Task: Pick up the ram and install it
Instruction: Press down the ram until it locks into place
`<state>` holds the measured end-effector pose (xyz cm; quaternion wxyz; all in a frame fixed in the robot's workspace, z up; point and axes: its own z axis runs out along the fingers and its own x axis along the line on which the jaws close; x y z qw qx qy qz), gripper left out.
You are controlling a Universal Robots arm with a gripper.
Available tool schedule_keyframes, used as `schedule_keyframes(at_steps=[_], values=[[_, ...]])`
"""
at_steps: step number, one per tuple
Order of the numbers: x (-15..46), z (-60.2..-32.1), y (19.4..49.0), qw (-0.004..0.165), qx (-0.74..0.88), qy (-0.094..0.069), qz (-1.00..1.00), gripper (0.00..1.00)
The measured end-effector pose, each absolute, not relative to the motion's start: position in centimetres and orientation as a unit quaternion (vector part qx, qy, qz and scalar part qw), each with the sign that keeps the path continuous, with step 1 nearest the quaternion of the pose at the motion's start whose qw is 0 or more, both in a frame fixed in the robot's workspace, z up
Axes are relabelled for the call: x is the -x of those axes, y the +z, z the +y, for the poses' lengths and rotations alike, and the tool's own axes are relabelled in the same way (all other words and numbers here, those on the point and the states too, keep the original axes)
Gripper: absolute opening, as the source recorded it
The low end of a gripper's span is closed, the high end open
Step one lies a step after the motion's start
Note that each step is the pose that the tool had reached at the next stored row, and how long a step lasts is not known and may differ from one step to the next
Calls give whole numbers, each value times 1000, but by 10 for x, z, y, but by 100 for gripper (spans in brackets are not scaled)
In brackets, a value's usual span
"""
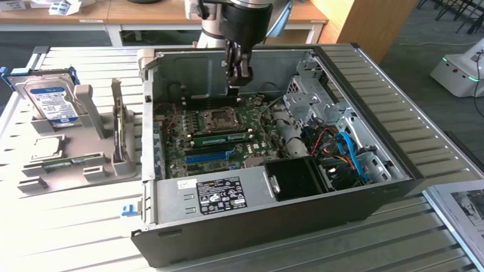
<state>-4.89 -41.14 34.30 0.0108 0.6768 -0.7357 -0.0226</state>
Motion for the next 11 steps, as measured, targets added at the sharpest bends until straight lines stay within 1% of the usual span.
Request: schedule_keyframes(at_steps=[11], values=[[49, -411, 343, 9, -600, -24, -800, 10]])
